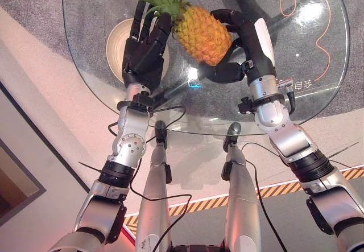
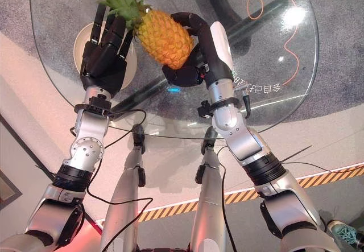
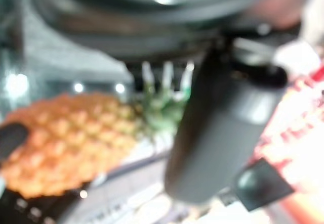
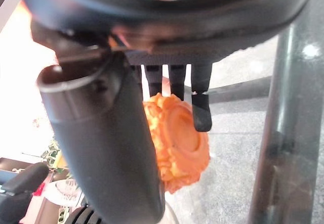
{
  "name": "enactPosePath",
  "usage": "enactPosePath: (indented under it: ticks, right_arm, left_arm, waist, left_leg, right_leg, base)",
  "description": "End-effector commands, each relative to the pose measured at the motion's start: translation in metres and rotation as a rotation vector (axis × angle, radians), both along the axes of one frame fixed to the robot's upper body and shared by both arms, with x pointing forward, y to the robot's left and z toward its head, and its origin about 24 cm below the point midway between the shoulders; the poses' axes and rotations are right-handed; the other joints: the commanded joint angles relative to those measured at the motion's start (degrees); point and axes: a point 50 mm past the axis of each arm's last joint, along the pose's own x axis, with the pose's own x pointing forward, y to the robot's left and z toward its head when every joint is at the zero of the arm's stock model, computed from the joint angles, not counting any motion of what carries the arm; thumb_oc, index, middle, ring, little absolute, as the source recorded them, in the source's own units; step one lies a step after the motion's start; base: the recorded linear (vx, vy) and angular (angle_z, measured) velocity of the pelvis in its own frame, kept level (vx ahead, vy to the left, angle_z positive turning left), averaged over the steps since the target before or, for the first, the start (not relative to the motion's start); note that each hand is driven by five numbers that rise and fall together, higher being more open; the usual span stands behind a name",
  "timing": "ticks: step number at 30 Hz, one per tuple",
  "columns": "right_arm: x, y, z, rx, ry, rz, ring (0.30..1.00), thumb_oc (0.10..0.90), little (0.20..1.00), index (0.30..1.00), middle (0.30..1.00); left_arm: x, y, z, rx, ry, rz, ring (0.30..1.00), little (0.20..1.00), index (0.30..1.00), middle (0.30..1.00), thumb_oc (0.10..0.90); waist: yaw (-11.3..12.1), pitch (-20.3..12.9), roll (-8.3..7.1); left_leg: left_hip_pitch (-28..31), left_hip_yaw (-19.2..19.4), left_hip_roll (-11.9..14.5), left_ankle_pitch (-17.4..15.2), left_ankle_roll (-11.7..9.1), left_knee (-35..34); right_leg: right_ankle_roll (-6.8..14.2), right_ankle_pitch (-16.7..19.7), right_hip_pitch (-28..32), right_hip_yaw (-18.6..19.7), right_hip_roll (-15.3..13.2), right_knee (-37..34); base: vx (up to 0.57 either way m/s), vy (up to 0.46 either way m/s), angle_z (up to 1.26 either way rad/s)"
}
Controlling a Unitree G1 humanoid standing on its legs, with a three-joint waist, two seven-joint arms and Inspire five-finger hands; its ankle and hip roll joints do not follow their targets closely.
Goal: Pick up the fruit to the plate
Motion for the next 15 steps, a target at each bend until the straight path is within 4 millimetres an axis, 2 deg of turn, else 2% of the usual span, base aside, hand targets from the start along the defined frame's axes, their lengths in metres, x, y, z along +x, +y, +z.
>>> enactPosePath:
  ticks: [1,15]
  right_arm:
    - [-0.0586,0.0684,0.0617,-0.086,-0.317,0.432,0.3,0.1,0.2,0.3,0.3]
    - [-0.0626,0.0741,0.0626,-0.148,-0.325,0.459,0.3,0.1,0.2,0.3,0.3]
  left_arm:
    - [-0.0266,-0.043,0.0636,0.064,-0.359,-0.219,0.9,0.9,0.9,0.9,0.8]
    - [-0.0277,-0.0478,0.0641,0.06,-0.352,-0.273,0.9,0.9,0.9,0.9,0.8]
  waist:
    - [-0.36,-0.91,0.28]
    - [-0.25,-0.91,0.23]
  left_leg:
    - [-0.26,0.8,-2.86,-2.11,1.07,1.62]
    - [-0.13,0.8,-2.87,-1.94,1.01,1.44]
  right_leg:
    - [0.36,2.15,3.26,-2.82,1.21,-5.23]
    - [0.36,2.28,3.49,-2.88,1.2,-5.48]
  base:
    - [0.0,0.0,0.0]
    - [0.0,0.0,0.0]
